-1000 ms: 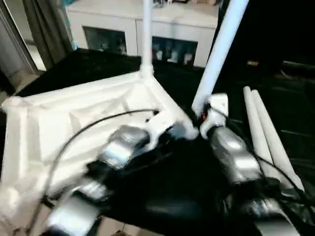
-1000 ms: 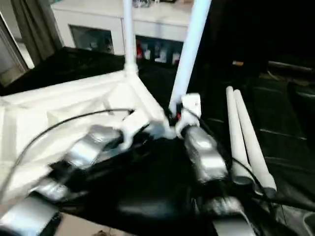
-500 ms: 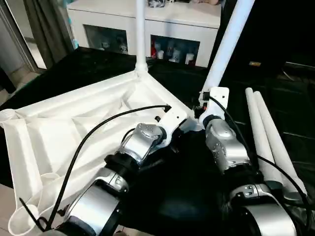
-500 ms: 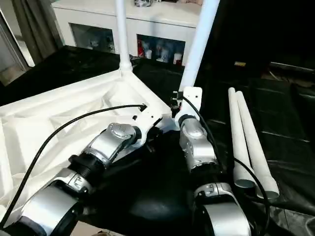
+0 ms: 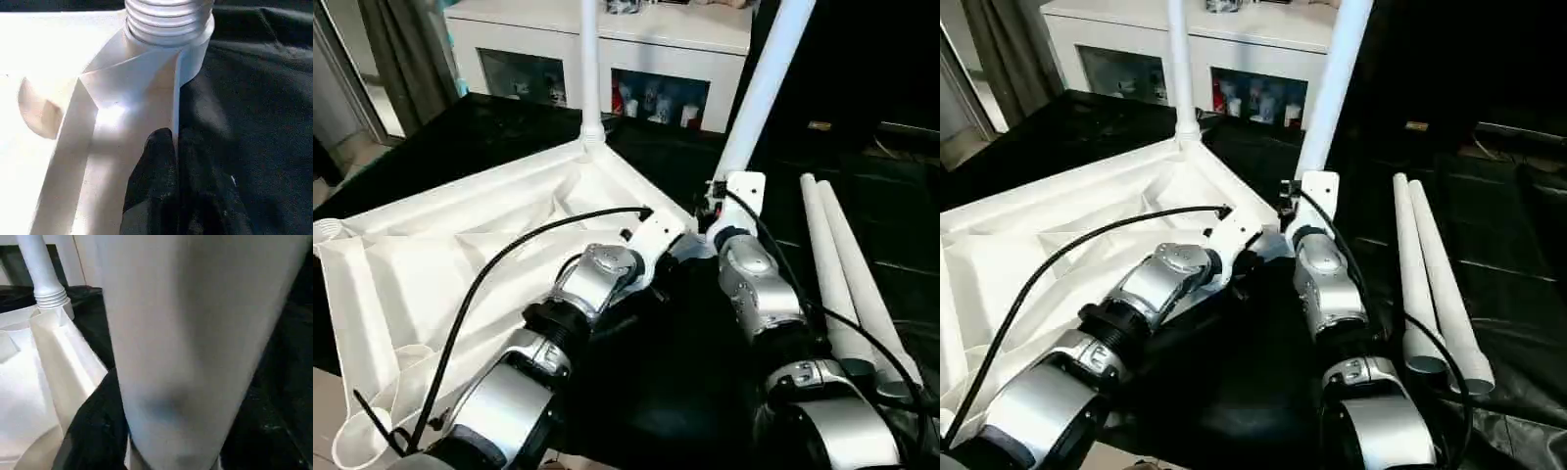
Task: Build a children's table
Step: Insert table leg to table base
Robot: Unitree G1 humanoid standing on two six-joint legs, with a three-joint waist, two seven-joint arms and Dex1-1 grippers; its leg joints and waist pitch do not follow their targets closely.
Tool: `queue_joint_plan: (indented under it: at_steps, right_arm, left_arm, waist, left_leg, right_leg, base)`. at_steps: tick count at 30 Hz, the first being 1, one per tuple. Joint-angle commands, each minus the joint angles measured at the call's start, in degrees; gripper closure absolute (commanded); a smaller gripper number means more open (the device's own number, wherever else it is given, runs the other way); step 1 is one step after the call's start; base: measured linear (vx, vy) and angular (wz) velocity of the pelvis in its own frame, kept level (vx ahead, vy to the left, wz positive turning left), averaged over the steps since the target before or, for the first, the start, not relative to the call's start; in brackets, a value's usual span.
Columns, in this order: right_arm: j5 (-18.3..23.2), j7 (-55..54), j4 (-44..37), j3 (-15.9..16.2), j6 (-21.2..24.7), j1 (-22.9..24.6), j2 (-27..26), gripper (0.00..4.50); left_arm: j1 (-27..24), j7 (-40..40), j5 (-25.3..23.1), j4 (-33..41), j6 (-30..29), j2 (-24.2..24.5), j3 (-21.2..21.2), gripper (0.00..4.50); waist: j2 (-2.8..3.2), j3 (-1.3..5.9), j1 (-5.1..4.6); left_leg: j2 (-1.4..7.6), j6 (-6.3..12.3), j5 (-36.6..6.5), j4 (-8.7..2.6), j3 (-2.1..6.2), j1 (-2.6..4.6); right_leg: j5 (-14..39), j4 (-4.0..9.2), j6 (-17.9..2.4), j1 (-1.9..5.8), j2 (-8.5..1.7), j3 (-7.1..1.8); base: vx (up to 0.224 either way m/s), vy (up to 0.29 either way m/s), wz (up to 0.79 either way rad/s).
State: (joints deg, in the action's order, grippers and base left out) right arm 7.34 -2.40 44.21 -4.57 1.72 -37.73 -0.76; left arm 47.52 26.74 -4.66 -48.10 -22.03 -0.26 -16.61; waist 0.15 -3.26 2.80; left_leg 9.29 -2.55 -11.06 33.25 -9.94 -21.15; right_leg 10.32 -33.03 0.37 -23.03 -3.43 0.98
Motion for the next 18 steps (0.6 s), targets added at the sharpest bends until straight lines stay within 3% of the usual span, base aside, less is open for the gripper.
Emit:
queue_joint_plan:
  at_steps: [1,3,5,8,11,12,15,17,18]
  right_arm:
    - [1.3,1.0,3.8,-0.6,2.8,2.2,-0.6,1.75]
    - [1.2,1.4,3.6,-0.5,2.8,2.2,-0.6,1.55]
    - [1.6,2.5,2.8,-0.6,2.5,1.9,-0.6,1.46]
    - [1.8,3.6,2.0,-0.7,1.9,1.8,-0.5,1.16]
    - [1.6,5.8,0.2,-0.3,1.3,2.1,0.0,1.08]
    - [1.4,7.5,-1.9,0.4,1.2,2.8,0.5,0.81]
    - [0.5,11.4,-7.9,2.9,3.0,5.1,3.2,0.7]
    - [0.4,13.2,-10.3,3.8,4.3,6.0,4.3,0.5]
    - [0.4,18.0,-16.6,6.0,8.0,8.2,8.1,0.37]
  left_arm:
    - [1.3,-4.5,-1.0,-0.8,1.0,1.5,2.6,4.5]
    - [1.3,-4.5,-1.0,-0.8,1.1,1.5,2.6,4.5]
    - [1.4,-4.1,-1.0,-0.9,1.4,1.7,2.6,4.5]
    - [1.4,-3.8,-0.9,-0.7,1.6,1.8,2.6,4.5]
    - [1.4,-3.2,-1.0,-0.8,2.2,2.0,2.4,4.5]
    - [1.3,-2.4,-1.1,-0.5,2.6,2.3,2.2,4.5]
    - [0.4,0.7,-1.6,1.0,4.5,3.4,0.9,4.5]
    - [0.0,1.9,-1.6,1.8,5.1,3.9,0.5,4.5]
    - [-1.4,5.3,-1.5,3.9,6.8,5.5,-0.6,4.5]
  waist:
    - [0.03,2.56,-0.21]
    - [0.21,2.5,-0.16]
    - [0.1,2.73,-0.17]
    - [0.16,2.91,-0.07]
    - [0.25,3.37,0.03]
    - [0.3,3.65,0.12]
    - [-0.05,4.03,0.42]
    - [0.01,3.9,0.67]
    - [0.05,3.75,0.87]
  left_leg:
    - [3.27,-1.36,-22.2,-5.67,1.8,0.32]
    - [3.28,-0.51,-20.3,-5.42,1.41,0.55]
    - [3.22,0.22,-17.9,-5.27,1.3,0.26]
    - [3.21,1.44,-14.4,-4.89,1.0,0.36]
    - [3.21,2.82,-9.5,-4.41,0.94,0.08]
    - [3.15,3.9,-6.3,-4.04,0.89,0.02]
    - [2.96,7.83,0.6,-3.23,0.78,-0.18]
    - [3.04,9.66,1.3,-3.02,0.58,-0.26]
    - [3.21,9.72,-0.6,-3.15,0.58,-0.11]
  right_leg:
    - [21.0,4.78,-8.7,1.46,-4.59,-2.0]
    - [17.5,4.59,-10.3,1.35,-4.55,-2.08]
    - [15.2,4.31,-11.1,1.86,-4.67,-2.05]
    - [11.2,4.04,-12.5,1.96,-4.63,-2.04]
    - [3.8,3.15,-14.7,2.68,-4.62,-1.85]
    - [-1.2,2.56,-15.8,2.94,-4.62,-1.76]
    - [-12.1,1.43,-17.4,3.37,-4.33,-1.49]
    - [-13.0,1.39,-17.9,3.08,-4.52,-1.48]
    - [-9.7,1.75,-18.1,3.1,-4.64,-1.39]
  base:
    - [0.0,0.0,0.0]
    - [0.0,0.0,0.0]
    - [0.0,0.0,0.0]
    - [0.0,0.0,0.0]
    - [0.0,0.0,0.0]
    - [0.0,0.0,0.0]
    - [0.0,0.0,0.0]
    - [0.0,0.0,0.0]
    - [0.0,0.0,0.0]
